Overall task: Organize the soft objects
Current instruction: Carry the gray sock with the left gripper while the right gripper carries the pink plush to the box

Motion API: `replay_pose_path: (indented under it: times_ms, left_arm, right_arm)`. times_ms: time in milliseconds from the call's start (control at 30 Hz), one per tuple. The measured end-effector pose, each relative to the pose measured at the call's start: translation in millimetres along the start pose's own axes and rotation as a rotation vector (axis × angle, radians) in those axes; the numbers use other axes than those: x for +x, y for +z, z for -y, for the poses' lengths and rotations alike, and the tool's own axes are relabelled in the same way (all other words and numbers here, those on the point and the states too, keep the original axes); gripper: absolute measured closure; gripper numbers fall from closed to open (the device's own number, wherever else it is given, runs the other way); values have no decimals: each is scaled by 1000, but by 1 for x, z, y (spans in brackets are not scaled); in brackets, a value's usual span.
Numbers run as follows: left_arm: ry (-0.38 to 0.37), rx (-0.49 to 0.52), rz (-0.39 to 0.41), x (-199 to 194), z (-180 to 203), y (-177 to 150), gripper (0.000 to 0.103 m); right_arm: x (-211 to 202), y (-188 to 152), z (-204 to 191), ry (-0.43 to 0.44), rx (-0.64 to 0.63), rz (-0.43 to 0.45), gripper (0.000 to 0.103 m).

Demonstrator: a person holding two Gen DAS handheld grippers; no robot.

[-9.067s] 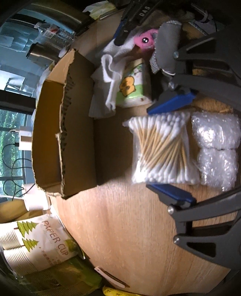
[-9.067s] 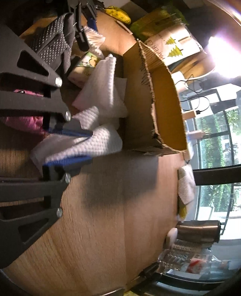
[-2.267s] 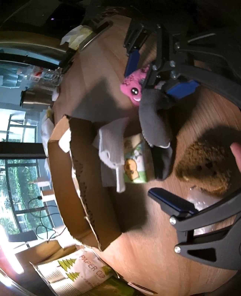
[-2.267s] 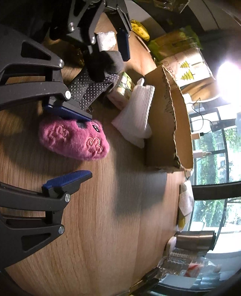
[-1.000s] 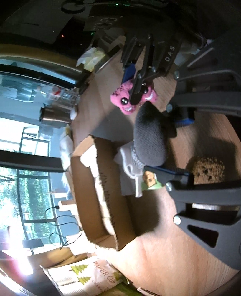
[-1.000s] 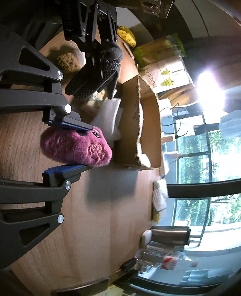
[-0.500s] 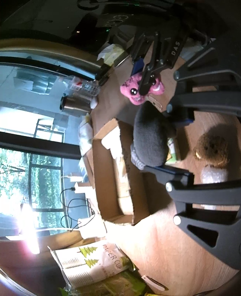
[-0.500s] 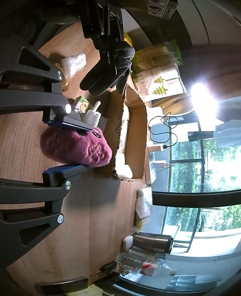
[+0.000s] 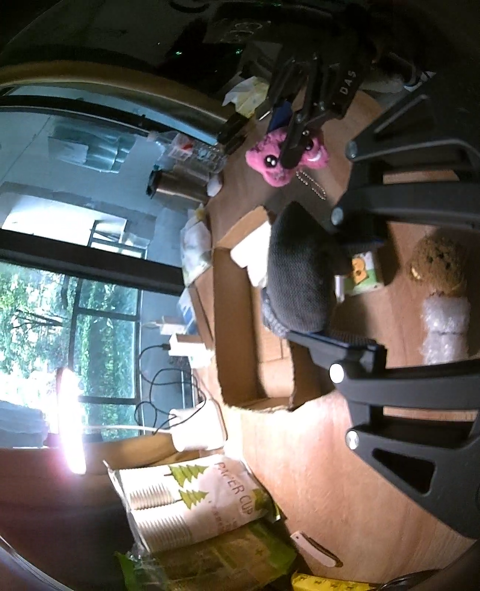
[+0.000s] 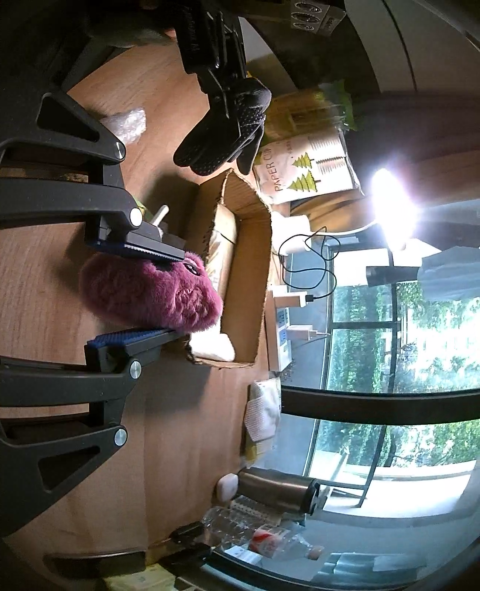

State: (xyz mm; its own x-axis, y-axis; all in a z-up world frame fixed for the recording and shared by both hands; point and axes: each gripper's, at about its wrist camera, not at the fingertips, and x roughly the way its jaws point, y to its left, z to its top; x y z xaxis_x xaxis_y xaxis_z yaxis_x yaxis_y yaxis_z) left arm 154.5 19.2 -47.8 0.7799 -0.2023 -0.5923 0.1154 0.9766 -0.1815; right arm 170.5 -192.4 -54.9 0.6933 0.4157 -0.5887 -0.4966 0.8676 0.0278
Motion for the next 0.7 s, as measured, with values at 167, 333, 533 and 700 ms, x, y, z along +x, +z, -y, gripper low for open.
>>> replay_pose_path:
  times_ms: [167, 333, 533, 700]
  left_arm:
    - [15, -6, 22, 1, -9, 9, 67]
    - [25, 12, 50, 6, -15, 16, 67]
    - [30, 12, 56, 16, -23, 25, 67]
    - [26, -4, 67, 27, -31, 33, 66]
  right_arm:
    - [3, 8, 0, 3, -9, 7, 68]
    - [9, 17, 3, 4, -11, 13, 68]
    - [14, 23, 7, 5, -12, 15, 68]
    - [25, 34, 12, 7, -13, 19, 68]
